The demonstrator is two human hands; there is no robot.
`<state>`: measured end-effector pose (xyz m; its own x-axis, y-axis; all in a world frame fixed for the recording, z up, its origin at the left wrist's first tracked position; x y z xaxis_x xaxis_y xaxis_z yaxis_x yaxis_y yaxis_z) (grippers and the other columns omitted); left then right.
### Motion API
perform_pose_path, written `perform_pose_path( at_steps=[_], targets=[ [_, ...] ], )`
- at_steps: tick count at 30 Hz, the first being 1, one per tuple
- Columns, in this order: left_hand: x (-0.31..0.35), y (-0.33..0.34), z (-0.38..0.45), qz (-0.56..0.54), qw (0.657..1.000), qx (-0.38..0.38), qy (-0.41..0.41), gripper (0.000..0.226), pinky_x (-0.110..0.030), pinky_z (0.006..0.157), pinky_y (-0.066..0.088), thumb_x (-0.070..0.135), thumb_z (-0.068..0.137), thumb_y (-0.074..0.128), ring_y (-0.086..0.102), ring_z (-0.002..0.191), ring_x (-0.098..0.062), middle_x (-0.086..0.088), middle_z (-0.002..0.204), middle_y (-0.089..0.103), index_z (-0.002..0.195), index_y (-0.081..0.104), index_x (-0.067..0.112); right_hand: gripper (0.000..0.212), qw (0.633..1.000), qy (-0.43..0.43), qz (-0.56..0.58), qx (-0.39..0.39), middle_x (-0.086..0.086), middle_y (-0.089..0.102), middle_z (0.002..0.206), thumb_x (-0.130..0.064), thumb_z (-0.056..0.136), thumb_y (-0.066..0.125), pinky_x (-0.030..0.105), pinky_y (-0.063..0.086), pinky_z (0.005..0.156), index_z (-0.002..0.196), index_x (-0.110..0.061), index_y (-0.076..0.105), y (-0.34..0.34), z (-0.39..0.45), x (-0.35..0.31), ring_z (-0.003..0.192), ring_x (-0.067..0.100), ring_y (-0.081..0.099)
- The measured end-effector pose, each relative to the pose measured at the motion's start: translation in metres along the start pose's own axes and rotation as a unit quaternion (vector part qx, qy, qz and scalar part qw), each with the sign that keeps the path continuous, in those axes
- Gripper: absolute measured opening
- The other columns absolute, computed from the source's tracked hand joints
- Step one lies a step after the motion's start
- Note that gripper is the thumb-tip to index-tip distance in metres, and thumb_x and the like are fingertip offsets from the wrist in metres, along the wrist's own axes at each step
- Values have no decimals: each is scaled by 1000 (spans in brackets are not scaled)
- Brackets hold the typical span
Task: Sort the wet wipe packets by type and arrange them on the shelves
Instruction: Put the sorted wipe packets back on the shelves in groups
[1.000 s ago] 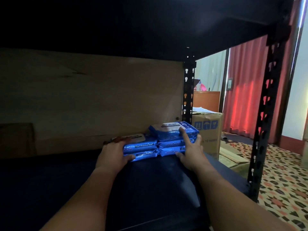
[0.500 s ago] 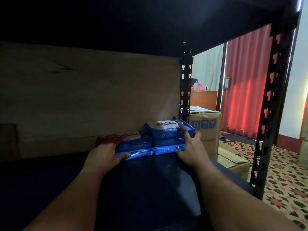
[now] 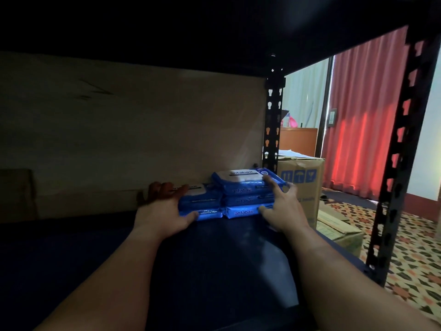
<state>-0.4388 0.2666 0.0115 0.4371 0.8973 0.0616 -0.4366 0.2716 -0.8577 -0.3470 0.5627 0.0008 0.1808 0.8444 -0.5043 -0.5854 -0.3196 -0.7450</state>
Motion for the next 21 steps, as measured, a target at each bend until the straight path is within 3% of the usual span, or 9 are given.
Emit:
perform_pose_path(
  at_steps=[2,4,6,11,15,21],
  targets=[
    [21,-5,2,7,1000,12,12,92,-57,121,6,86,80,39,2,151,-28,6,164,12,157,6,46,84,1000,8,9,5,13,3,161,-40,89,66,45,40,109,151,-59,12,-1,0,0,136,38,38],
    [54,-8,2,17,998,23,61,91,-60,120,-5,85,82,23,-2,153,-27,4,167,10,157,-6,44,83,1000,10,-3,18,16,5,161,-44,91,61,45,32,113,154,-56,8,-1,1,-3,143,36,22],
    [83,-8,3,33,995,31,93,81,-60,119,-8,78,90,15,3,153,-28,4,165,16,157,-10,40,81,999,19,-22,39,18,12,160,-50,93,56,46,26,115,156,-51,6,-3,3,-1,143,36,17],
    [106,5,15,1,994,12,106,63,-54,120,-14,50,106,19,6,154,-22,-1,164,26,160,-6,31,71,998,37,-26,51,11,31,155,-57,99,45,51,20,113,159,-37,14,-3,7,6,141,33,19],
    [104,7,17,-47,990,21,131,61,-49,121,-16,38,108,23,-1,155,-13,0,167,19,159,-10,31,69,997,27,-39,63,5,40,151,-51,100,46,49,22,109,160,-31,16,-7,8,3,137,28,21],
    [108,-4,17,-119,980,46,151,71,-46,121,-17,35,107,31,-9,153,-5,-3,169,7,156,-21,29,67,998,16,8,54,-3,39,153,-44,101,52,43,19,105,159,-32,22,-9,3,-2,135,23,20]
  ],
)
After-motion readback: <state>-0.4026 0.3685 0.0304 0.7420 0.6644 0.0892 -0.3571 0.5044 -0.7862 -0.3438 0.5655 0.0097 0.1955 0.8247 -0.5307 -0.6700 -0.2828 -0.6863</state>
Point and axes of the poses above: each hand's wrist, its own z-axis towards the middle knuckle, its own y-axis out of the palm, x = y × z, the point moved 10 cm from there along z, towards the middle knuckle
